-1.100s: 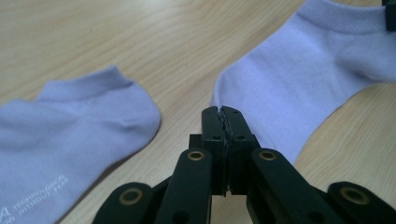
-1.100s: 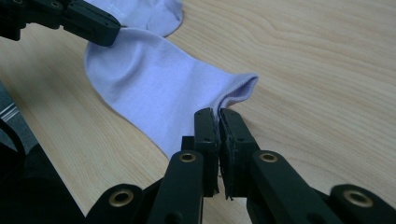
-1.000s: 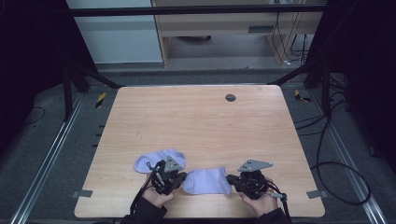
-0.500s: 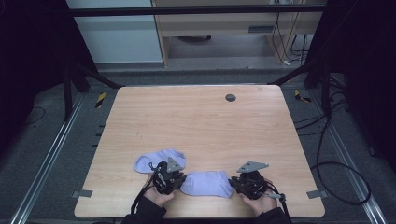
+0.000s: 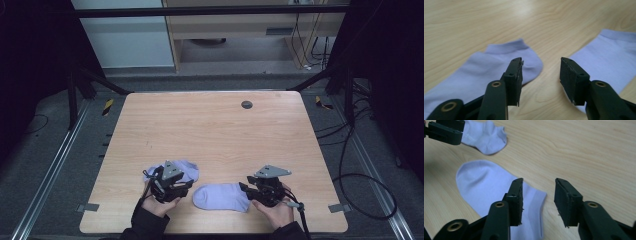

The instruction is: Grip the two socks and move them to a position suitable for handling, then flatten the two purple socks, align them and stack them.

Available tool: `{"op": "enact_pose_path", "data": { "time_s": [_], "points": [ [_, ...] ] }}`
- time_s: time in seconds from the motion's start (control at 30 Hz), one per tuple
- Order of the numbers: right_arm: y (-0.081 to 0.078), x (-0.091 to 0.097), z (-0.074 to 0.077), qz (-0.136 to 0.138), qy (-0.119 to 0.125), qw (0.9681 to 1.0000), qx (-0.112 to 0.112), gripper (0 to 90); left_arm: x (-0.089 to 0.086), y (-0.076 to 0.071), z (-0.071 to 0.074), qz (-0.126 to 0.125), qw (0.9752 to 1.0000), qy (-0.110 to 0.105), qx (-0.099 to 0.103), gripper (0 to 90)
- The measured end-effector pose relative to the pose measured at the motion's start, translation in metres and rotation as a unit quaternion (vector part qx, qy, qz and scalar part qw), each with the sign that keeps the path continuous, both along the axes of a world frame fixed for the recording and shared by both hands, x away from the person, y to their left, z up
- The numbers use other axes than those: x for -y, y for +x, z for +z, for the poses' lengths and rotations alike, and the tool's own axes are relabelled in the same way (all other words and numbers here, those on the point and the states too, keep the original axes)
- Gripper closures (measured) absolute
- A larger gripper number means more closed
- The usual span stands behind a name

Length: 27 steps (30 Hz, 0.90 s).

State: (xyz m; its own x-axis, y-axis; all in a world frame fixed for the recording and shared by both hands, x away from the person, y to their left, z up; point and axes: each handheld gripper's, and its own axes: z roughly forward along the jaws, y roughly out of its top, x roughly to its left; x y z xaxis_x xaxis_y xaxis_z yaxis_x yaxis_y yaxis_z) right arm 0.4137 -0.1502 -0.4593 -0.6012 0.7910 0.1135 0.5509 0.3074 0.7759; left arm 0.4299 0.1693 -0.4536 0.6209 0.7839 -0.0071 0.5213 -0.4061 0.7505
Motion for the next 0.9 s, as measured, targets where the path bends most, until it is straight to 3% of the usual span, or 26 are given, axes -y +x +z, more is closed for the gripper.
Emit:
{"op": "enact_pose_path", "data": {
  "time_s": [0.03,0.33,0.53,0.9],
  "points": [
    [0.001,-0.003,0.001,-0.001,0.003,1.0,0.003,56.6,0.0,0.0,0.0,0.0,1.0,0.0,0.0,50.6],
    [0.015,-0.037,0.013,0.004,0.03,0.9994,0.019,48.1,-0.052,0.011,0.005,0.06,0.9978,-0.017,0.02,46.1],
    [0.026,-0.063,0.016,0.008,0.033,0.9992,0.019,42.5,-0.077,0.015,0.002,0.084,0.9962,-0.017,0.018,44.4],
    [0.05,-0.107,0.009,0.006,0.036,0.9993,0.01,43.1,-0.11,0.023,-0.007,0.124,0.9921,-0.011,0.016,44.1]
  ]
}}
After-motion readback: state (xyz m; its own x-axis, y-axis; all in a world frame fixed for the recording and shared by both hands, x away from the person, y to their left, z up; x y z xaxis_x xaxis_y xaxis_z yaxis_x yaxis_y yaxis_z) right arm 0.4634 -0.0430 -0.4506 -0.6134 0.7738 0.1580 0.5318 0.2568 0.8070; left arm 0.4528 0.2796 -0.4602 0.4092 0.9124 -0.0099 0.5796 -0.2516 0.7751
